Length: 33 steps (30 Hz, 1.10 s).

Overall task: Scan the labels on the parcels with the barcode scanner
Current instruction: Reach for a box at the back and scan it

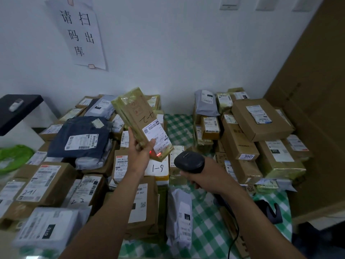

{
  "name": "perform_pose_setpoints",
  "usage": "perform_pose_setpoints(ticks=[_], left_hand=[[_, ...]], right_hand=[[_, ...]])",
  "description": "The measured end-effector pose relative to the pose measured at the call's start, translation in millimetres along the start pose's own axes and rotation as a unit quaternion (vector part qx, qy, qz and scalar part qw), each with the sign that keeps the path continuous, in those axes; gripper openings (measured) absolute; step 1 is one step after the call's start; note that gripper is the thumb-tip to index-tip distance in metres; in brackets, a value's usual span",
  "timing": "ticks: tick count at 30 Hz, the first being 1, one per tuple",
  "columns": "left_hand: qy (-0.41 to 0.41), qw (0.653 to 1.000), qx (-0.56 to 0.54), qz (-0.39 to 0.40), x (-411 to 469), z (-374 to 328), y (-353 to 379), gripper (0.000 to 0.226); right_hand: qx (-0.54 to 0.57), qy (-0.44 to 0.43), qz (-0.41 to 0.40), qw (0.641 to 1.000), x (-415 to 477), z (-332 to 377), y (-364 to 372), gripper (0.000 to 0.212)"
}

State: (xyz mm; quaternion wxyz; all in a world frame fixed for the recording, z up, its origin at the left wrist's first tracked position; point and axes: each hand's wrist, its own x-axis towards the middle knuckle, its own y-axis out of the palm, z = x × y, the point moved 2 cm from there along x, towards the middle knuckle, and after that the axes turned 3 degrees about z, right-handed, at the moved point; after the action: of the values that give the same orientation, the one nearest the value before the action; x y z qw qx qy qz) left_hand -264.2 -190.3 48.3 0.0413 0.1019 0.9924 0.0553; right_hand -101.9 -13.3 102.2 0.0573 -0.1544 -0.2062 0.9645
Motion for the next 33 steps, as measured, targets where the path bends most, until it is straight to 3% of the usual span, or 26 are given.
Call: perform_pose_setpoints(ticks=[8, 12, 15, 19, 27, 31, 33], left_hand=[[-0.013, 1.0, 0.002, 0.008, 12, 4, 1, 0.099], [-0.036, 0.999, 0.021, 0.033, 29, 8, 10, 0.098], [-0.057, 0.996, 0.049, 0.05, 54, 6, 28, 0.099], [-0.06, 0.994, 0.041, 0.083, 100, 11, 67, 0.087], [-0.109, 0.983, 0.119, 0.085, 185, 50, 126, 0.092], [-0.13, 0.966, 0.192, 0.116, 216, 77, 140, 0.061], [-0.144, 0.955, 0.227, 0.126, 229, 87, 146, 0.058]], right_hand=[[0.006, 0.003, 0.002, 1.0, 7, 0, -4, 0.027], [0.05, 0.028, -0.06, 0.997, 16, -7, -29, 0.034], [0.093, 0.031, -0.095, 0.991, 34, -7, -54, 0.025], [0.101, 0.029, -0.08, 0.991, 78, -9, -80, 0.02], [0.139, 0.097, -0.045, 0.984, 183, -56, -96, 0.034], [0.148, 0.126, -0.028, 0.98, 215, -83, -98, 0.036], [0.152, 0.133, -0.028, 0.979, 226, -93, -100, 0.032]])
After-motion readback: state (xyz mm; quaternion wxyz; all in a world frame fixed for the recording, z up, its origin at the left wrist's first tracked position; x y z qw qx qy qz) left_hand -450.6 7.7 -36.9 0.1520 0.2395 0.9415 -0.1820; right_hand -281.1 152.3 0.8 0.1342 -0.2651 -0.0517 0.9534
